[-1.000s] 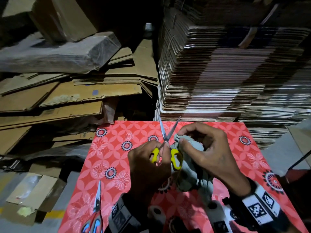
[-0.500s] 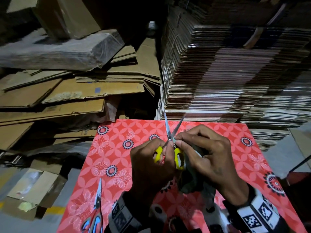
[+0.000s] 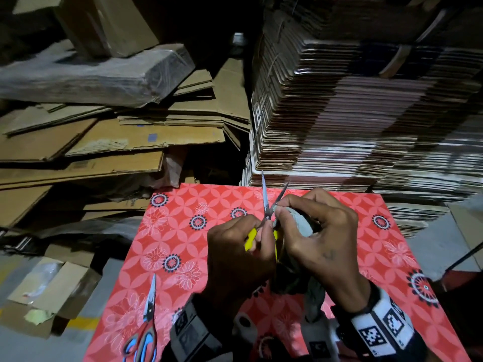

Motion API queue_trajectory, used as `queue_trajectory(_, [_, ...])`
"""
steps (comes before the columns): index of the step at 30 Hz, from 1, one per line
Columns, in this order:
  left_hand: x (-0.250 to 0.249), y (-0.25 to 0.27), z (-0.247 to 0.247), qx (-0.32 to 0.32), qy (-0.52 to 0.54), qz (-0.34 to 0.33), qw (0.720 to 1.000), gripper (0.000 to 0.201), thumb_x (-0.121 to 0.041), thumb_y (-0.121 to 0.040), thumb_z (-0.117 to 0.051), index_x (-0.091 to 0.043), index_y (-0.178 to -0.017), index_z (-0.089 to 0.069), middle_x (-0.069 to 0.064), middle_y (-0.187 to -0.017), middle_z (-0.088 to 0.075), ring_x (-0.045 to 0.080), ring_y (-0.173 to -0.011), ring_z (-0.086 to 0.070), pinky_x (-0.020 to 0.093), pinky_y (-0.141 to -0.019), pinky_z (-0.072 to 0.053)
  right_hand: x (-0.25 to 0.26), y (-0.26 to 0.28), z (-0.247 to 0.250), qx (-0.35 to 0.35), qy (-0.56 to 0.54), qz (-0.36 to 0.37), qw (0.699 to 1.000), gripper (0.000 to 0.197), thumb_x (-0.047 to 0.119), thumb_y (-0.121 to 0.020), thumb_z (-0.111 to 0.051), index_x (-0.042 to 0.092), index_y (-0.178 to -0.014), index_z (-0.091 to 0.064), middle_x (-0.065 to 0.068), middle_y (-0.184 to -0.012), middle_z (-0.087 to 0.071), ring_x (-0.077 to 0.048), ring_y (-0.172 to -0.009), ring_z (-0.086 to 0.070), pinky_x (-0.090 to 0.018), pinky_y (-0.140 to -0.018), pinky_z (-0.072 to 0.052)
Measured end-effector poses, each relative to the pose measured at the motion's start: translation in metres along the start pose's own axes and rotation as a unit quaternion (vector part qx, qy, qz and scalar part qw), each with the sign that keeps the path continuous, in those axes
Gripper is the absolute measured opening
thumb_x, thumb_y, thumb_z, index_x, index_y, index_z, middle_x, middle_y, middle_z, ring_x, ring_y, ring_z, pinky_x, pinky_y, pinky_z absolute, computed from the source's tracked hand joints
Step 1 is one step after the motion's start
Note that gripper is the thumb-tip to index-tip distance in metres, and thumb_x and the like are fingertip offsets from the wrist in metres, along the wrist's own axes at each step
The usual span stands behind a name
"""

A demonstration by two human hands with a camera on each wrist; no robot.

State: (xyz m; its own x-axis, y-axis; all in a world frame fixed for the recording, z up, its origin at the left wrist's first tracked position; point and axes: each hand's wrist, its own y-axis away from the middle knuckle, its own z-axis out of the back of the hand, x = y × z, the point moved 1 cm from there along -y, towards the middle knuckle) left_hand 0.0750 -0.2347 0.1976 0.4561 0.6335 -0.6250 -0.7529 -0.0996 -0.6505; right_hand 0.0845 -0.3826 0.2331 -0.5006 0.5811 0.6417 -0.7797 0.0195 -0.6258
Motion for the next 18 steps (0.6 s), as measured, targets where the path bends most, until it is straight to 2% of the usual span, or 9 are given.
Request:
queue_trajectory(4, [0.002, 0.003, 0.001, 0.003, 0.005, -0.002, 1.000, 0.040, -0.016, -0.086, -0.072, -0.013, -0.056, -0.046, -0.002, -0.051, -0.041, 0.018, -0.047, -0.036, 0.022, -0.054, -0.022, 0.004, 0.006, -0.001, 0.040, 0.000, 0.023, 0.999, 0.013, 0.008, -0.081, -0.077, 0.020, -0.084, -0.082, 0.005, -0.072, -0.057, -0.010, -0.066, -0.059, -0.021, -0.059, -0.045])
queue_trajectory(7, [-0.002, 0.004, 0.002, 0.006, 0.011, -0.003, 1.000, 0.040, -0.020, -0.088, -0.067, -0.015, -0.056, -0.043, -0.004, -0.050, -0.038, 0.016, -0.047, -0.033, 0.022, -0.055, -0.021, 0.001, -0.004, 0.008, 0.089, -0.045, 0.013, 0.995, 0.017, 0.008, -0.082, -0.078, 0.025, -0.081, -0.082, 0.010, -0.072, -0.060, -0.008, -0.069, -0.062, -0.015, -0.062, -0.043])
queue_trajectory(10, [-0.006, 0.002, 0.000, 0.001, 0.016, -0.009, 1.000, 0.040, -0.011, -0.084, -0.072, -0.016, -0.056, -0.044, -0.008, -0.053, -0.032, 0.010, -0.052, -0.025, 0.019, -0.056, -0.020, -0.009, -0.014, 0.011, 0.065, -0.021, 0.009, 0.998, 0.010, 0.010, -0.084, -0.078, 0.019, -0.084, -0.083, 0.004, -0.075, -0.062, -0.008, -0.069, -0.061, -0.014, -0.063, -0.042])
queue_trajectory(12, [-0.005, 0.002, -0.002, 0.003, 0.013, -0.009, 1.000, 0.040, -0.009, -0.083, -0.074, -0.016, -0.056, -0.044, -0.012, -0.057, -0.029, 0.009, -0.054, -0.024, 0.019, -0.057, -0.020, -0.009, -0.011, 0.008, 0.051, -0.004, 0.007, 0.999, 0.010, 0.007, -0.085, -0.078, 0.017, -0.086, -0.082, 0.004, -0.078, -0.063, -0.007, -0.072, -0.061, -0.014, -0.065, -0.043])
queue_trajectory(15, [0.000, 0.006, -0.003, 0.012, 0.016, 0.006, 1.000, 0.039, -0.011, -0.084, -0.074, -0.012, -0.056, -0.047, -0.007, -0.051, -0.036, 0.011, -0.049, -0.029, 0.021, -0.054, -0.021, -0.004, 0.004, 0.003, 0.089, -0.012, 0.018, 0.996, 0.016, 0.000, -0.086, -0.079, 0.016, -0.086, -0.080, 0.002, -0.083, -0.067, -0.007, -0.080, -0.066, -0.022, -0.069, -0.050])
queue_trajectory(18, [-0.001, 0.008, -0.005, 0.014, 0.017, 0.013, 1.000, 0.037, -0.010, -0.083, -0.074, -0.012, -0.055, -0.049, -0.003, -0.049, -0.039, 0.013, -0.047, -0.031, 0.021, -0.053, -0.022, -0.012, -0.008, 0.008, 0.089, -0.022, 0.022, 0.996, 0.012, 0.006, -0.088, -0.077, 0.017, -0.086, -0.081, 0.000, -0.083, -0.068, -0.010, -0.077, -0.067, -0.027, -0.066, -0.051])
